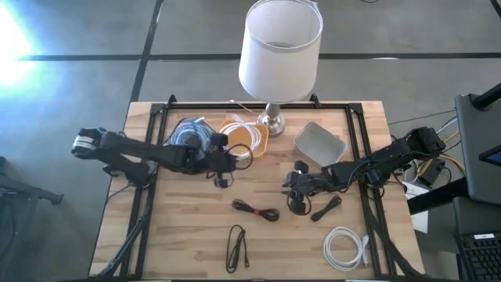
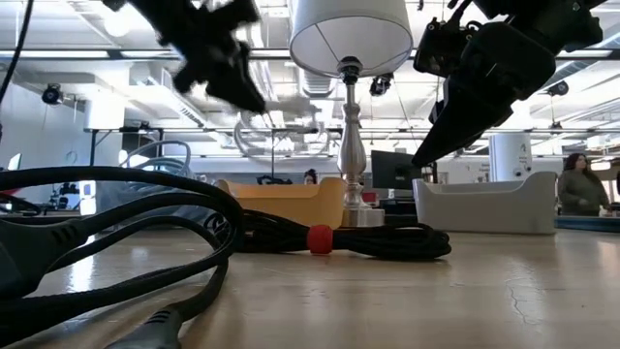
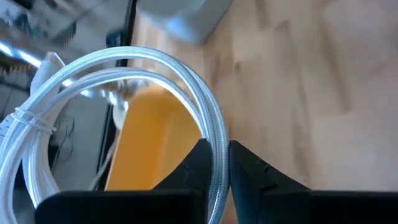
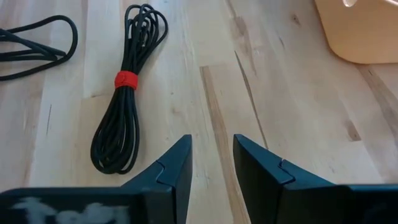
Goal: Sort HDMI cables
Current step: Put the top white HDMI cable into the yellow bin, then put the white HDMI cable into the yellow bin
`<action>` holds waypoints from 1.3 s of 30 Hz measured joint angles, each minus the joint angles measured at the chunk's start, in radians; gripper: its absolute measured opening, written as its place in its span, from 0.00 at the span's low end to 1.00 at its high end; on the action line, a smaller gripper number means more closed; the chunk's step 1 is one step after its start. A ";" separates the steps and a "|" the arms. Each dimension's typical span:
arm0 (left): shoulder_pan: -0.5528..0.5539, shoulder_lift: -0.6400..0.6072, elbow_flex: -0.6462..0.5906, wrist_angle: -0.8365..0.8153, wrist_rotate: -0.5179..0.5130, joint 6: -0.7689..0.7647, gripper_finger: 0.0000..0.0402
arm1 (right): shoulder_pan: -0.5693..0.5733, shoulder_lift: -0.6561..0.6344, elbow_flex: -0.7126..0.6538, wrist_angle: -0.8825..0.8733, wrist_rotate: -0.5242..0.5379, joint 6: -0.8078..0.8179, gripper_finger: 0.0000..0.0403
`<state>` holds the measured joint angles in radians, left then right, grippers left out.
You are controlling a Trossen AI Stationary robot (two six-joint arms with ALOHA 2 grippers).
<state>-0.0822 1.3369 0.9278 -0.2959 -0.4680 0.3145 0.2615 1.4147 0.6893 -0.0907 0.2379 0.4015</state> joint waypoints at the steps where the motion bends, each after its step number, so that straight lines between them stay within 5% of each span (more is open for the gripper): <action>1: 0.019 0.020 -0.001 0.001 0.000 0.000 0.10 | 0.000 0.000 0.000 0.000 0.000 0.000 0.27; 13: 0.199 0.279 0.009 0.114 -0.006 0.032 0.12 | 0.000 0.000 0.000 0.002 -0.003 0.009 0.28; 20: 0.205 0.347 0.012 0.105 -0.029 0.032 0.23 | -0.001 0.000 0.000 0.000 -0.003 0.048 0.29; 33: 0.169 0.228 0.011 0.048 -0.070 0.026 0.45 | 0.024 -0.001 0.024 -0.023 -0.243 0.071 0.39; 39: 0.119 0.137 0.011 0.049 -0.067 0.017 0.46 | 0.088 -0.002 0.093 -0.245 -0.343 0.254 0.40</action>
<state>0.0372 1.4742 0.9386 -0.2473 -0.5350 0.3312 0.3492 1.4132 0.7822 -0.3355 -0.1050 0.6558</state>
